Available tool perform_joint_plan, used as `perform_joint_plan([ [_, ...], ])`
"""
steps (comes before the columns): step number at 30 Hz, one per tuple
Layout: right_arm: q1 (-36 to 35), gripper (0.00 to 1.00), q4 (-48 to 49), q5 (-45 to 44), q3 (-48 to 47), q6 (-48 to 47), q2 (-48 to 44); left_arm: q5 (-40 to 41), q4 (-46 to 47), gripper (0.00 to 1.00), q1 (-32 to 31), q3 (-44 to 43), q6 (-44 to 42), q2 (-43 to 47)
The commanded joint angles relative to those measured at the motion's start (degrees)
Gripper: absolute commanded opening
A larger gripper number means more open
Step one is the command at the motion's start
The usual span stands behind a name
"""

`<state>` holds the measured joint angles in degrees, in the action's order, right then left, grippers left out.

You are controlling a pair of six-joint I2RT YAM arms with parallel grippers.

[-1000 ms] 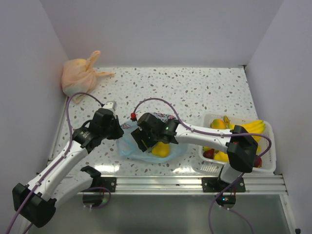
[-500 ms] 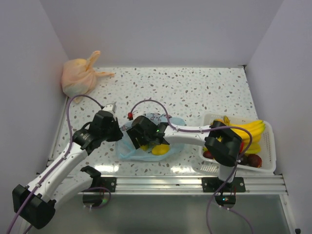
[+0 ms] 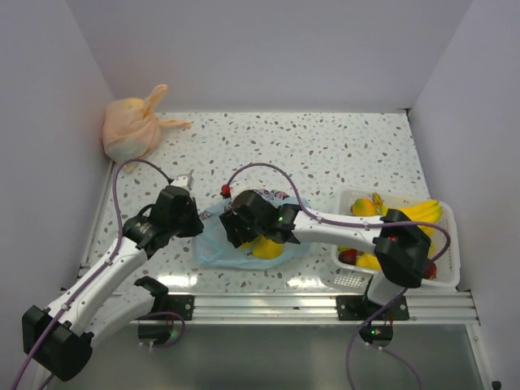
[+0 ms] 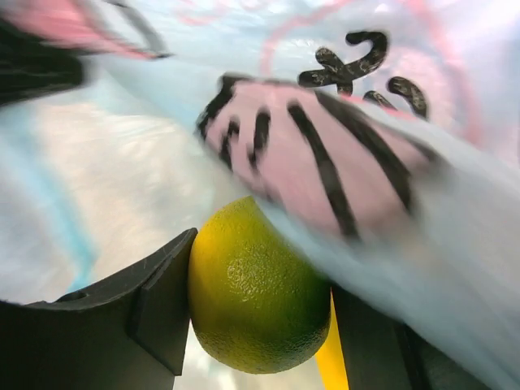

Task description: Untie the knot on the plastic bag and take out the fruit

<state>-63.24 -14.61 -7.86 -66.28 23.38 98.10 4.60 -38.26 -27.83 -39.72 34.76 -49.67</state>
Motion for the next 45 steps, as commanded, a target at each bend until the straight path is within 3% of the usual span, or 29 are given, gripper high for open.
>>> perform_joint_plan([
  [1,0.0,0.15,-3.0,1.2,-2.5,-3.6,-9.5,2.7,0.7,0.00,0.1,-1.5,-0.3,-0.6],
  [8,0.0,0.15,-5.1,6.7,-8.7,-7.7,-20.5,4.0,-0.6,0.00,0.1,-4.5,-0.7,-1.3],
  [14,0.5,0.14,-0.3,10.3,-11.6,-8.4,-24.4,3.8,-1.1,0.00,0.1,-5.5,-0.7,-1.5],
  [18,0.6,0.12,-2.0,1.8,-12.3,-8.8,-26.1,4.6,-1.9,0.00,0.1,-6.0,-0.7,-0.9],
  [19,0.7,0.12,-3.4,-6.6,-12.4,-8.9,-26.6,5.1,-2.2,0.00,0.1,-6.1,-0.8,-0.6],
  [21,1.5,0.11,-8.7,-14.9,-12.1,-8.9,-28.3,5.3,-2.4,0.00,0.1,-6.0,-0.8,-0.3],
  [23,4.7,0.10,-13.0,-22.8,-10.8,-6.7,-30.7,5.3,-2.4,0.00,0.1,-5.8,-0.9,-0.1],
  [27,16.6,0.10,-22.4,-25.8,-5.1,-3.1,-36.7,5.1,-2.0,0.00,0.1,-5.7,-1.2,-0.1],
  [37,35.6,0.16,-43.7,-34.7,7.7,5.9,-47.1,4.4,-1.4,0.00,0.1,-5.7,-1.6,-0.5],
  [41,38.3,0.17,-44.7,-34.9,7.7,9.5,-48.0,4.1,-1.2,0.00,0.1,-6.1,-1.9,-1.1],
  [45,43.5,0.25,-45.1,-29.9,9.6,13.7,-47.0,4.1,-1.5,0.00,0.1,-6.3,-2.0,-0.8],
])
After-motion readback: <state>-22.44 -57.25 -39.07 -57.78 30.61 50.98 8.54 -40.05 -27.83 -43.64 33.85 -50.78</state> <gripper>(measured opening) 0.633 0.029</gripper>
